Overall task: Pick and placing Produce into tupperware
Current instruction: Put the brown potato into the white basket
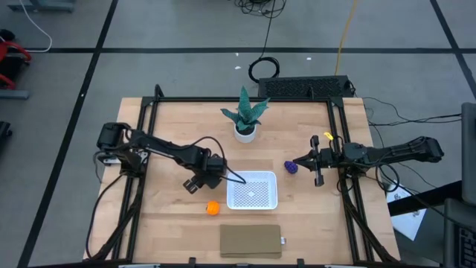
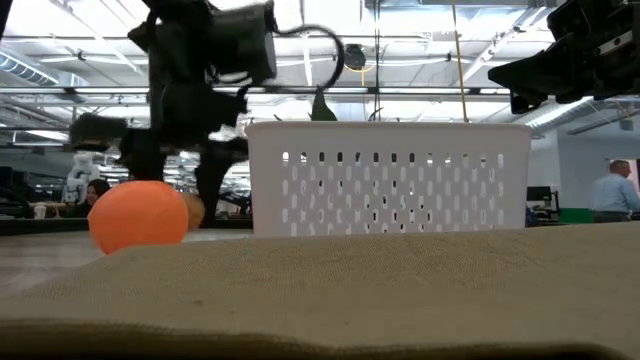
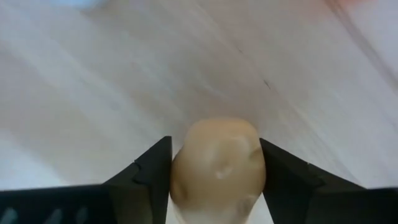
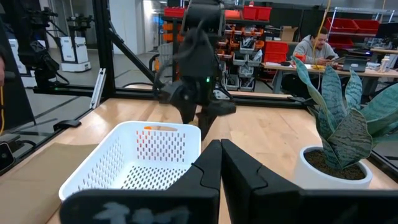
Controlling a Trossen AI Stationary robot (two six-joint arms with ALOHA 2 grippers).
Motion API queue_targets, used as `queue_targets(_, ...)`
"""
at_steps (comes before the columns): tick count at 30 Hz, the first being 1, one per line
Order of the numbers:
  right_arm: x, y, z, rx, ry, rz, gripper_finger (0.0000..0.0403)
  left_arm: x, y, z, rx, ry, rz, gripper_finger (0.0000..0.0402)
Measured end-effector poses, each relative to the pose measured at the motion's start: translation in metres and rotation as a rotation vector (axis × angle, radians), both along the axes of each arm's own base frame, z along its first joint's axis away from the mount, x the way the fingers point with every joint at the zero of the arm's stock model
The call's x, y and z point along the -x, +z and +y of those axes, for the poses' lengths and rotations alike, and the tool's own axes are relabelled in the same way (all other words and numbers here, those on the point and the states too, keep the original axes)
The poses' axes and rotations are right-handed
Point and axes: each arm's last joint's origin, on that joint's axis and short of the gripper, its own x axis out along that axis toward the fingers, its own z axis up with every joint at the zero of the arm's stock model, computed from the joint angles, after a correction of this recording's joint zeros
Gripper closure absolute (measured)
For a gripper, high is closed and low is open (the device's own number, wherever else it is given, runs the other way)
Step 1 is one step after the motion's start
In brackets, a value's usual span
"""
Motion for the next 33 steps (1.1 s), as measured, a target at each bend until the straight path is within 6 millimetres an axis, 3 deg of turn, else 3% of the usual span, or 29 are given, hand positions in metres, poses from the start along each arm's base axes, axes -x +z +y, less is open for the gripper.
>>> queue_targets(5, 0.000, 0.000, 0.000, 0.000, 0.000, 0.000, 0.0403, 0.003, 0.027, 0.001, -0.012, 0.011, -0.085, 0.0191)
queue_targets(13, 0.000, 0.000, 0.000, 0.000, 0.000, 0.000, 0.0403, 0.011, 0.074, 0.006, 0.016, 0.111, -0.225, 0.0209)
queue_targets(21, 0.000, 0.001, 0.000, -0.001, 0.000, -0.008, 0.0403, 0.013, 0.111, 0.014, 0.050, 0.283, -0.193, 0.0199)
queue_targets(27, 0.000, 0.001, 0.000, -0.001, 0.000, -0.008, 0.0403, 0.012, 0.139, 0.014, 0.060, 0.299, -0.215, 0.0217)
queue_targets(33, 0.000, 0.001, 0.000, -0.001, 0.000, -0.008, 0.0403, 0.009, 0.167, 0.019, 0.139, 0.309, -0.271, 0.0204)
